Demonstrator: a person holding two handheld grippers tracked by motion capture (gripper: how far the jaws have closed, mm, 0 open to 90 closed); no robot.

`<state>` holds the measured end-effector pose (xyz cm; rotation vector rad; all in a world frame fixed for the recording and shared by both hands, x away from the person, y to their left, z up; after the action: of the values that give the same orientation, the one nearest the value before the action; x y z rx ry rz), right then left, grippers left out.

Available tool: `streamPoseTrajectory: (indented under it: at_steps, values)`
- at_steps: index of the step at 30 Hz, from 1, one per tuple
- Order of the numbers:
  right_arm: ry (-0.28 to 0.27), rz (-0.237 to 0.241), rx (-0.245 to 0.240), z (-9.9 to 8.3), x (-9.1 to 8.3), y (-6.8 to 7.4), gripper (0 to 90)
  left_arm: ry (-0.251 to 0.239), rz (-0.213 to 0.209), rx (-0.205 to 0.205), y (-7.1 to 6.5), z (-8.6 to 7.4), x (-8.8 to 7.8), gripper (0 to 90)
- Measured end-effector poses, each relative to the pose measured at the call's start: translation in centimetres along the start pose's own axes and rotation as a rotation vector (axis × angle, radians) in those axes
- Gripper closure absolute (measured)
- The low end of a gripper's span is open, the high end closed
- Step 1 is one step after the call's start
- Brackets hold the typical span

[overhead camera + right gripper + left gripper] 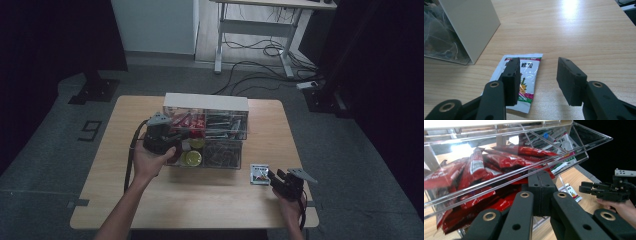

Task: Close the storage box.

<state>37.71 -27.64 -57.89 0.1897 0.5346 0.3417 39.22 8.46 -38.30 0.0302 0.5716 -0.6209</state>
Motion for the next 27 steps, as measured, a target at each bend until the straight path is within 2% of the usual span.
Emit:
streamPoseTrajectory:
  at_steps: [9, 18, 21, 24, 27]
  values:
    - [0.003, 0.000, 0.000, -0.1, 0.1, 0.0, 53.7, -0.018, -0.005, -0.004, 0.0, -0.5, -0.6, 89.7]
    - [0.007, 0.001, 0.000, -0.2, 0.1, 0.0, 53.7, -0.041, 0.007, -0.001, 0.1, -0.5, -1.3, 87.9]
    - [0.006, 0.001, -0.001, -0.2, 0.1, 0.0, 53.7, -0.052, 0.004, -0.002, 0.2, -0.8, -1.4, 83.2]
    - [0.005, 0.001, -0.001, -0.2, 0.1, 0.0, 53.8, -0.051, -0.023, 0.003, 0.4, -1.4, -1.5, 76.6]
    - [0.002, 0.000, 0.002, -0.2, 0.1, 0.0, 53.7, -0.042, -0.049, 0.017, 0.5, -2.1, -1.6, 65.5]
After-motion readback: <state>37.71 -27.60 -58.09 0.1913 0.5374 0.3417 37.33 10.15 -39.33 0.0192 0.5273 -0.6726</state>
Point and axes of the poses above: each handheld gripper's, and its own axes: x roughly forward along the jaws, z roughly out of its top, y roughly to its left, the point moved 7 cm from there along x, roughly forward along the jaws, and after that the axes turned 7 degrees about z, right-handed, at the moved point
